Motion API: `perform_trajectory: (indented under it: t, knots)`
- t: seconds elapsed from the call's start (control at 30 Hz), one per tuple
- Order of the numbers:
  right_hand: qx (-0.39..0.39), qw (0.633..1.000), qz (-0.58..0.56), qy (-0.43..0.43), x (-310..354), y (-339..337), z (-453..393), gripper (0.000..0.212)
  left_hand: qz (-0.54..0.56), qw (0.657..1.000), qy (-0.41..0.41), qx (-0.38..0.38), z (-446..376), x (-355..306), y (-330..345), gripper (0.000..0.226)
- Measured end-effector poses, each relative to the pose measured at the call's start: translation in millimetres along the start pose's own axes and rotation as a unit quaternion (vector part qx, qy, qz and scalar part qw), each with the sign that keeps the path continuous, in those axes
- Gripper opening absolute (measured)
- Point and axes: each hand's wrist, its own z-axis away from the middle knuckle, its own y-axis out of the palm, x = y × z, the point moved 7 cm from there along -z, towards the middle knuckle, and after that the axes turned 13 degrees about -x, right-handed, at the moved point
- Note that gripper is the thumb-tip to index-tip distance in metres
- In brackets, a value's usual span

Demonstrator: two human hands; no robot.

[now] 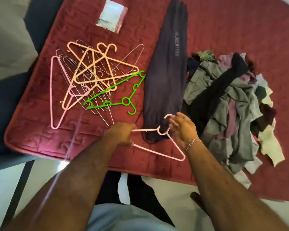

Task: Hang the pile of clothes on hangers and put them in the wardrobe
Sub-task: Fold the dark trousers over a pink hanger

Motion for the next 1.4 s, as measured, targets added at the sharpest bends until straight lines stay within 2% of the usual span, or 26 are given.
perform_trajectory:
  t: [0.07,0.13,0.2,0.27,0.37,0.43,0.53,0.63,0.73,0.8,0.87,0.93,1.0,1.07,1.17,1.27,1.4]
  knots:
    - [0.004,1.000,0.006,-0.008,-8.3,-15.1,-11.0,0.033,-0.017,1.000,0.018,0.019,-0.2,-14.3,13.9,0.071]
    - [0.007,0.999,0.034,-0.012,-17.1,-29.5,-23.1,0.024,-0.019,1.000,0.010,0.006,-0.6,-21.8,24.0,0.061]
    - [0.002,0.992,0.118,-0.050,-26.7,-44.8,-39.0,0.014,-0.005,1.000,-0.018,-0.011,-1.4,-23.5,32.3,0.055]
    - [0.007,0.974,0.212,-0.080,-42.9,-57.7,-55.9,0.014,0.013,0.999,-0.040,-0.019,-4.3,-22.7,42.0,0.052]
    - [0.050,0.946,0.313,-0.064,-89.0,-68.1,-86.4,0.008,0.034,0.998,-0.048,-0.030,-17.9,-20.8,62.2,0.049]
    - [0.051,0.922,0.379,-0.064,-119.4,-70.8,-107.3,0.028,0.051,0.997,-0.051,-0.033,-27.5,-17.6,78.8,0.050]
    - [0.003,0.904,0.418,-0.094,-136.4,-68.5,-129.7,0.035,0.066,0.995,-0.060,-0.038,-41.5,-13.2,104.4,0.052]
    - [-0.062,0.922,0.368,-0.101,-138.1,-61.8,-154.3,0.055,0.056,0.995,-0.071,-0.042,-53.2,-8.0,124.1,0.053]
    - [-0.125,0.940,0.314,-0.035,-141.9,-56.5,-182.7,0.079,0.017,0.997,-0.067,-0.025,-63.2,-2.2,143.7,0.058]
    - [-0.149,0.958,0.244,0.025,-146.6,-54.2,-199.9,0.068,-0.016,0.997,-0.075,-0.009,-68.0,1.7,154.6,0.058]
    - [-0.142,0.975,0.154,0.078,-153.5,-45.7,-208.3,0.060,-0.030,0.996,-0.090,0.001,-71.4,6.4,160.3,0.058]
    - [-0.132,0.983,0.098,0.087,-161.5,-37.7,-213.4,0.061,-0.019,0.994,-0.109,0.006,-74.5,8.4,161.1,0.057]
    - [-0.120,0.989,0.059,0.068,-162.7,-24.8,-208.3,0.043,-0.003,0.992,-0.128,0.011,-78.7,8.3,159.2,0.055]
    - [-0.134,0.987,-0.014,0.089,-159.2,-13.7,-194.2,0.025,-0.001,0.990,-0.140,-0.002,-83.1,7.1,151.7,0.052]
    - [-0.101,0.980,-0.104,0.138,-163.0,1.5,-178.6,0.031,-0.003,0.991,-0.126,-0.051,-92.5,6.1,131.3,0.046]
    - [-0.097,0.979,-0.105,0.147,-162.7,-2.8,-167.9,0.036,-0.021,0.988,-0.112,-0.105,-113.7,11.7,97.7,0.043]
    - [-0.069,0.977,-0.119,0.162,-152.1,-18.7,-160.9,0.029,-0.052,0.981,-0.103,-0.155,-150.9,23.1,49.0,0.034]
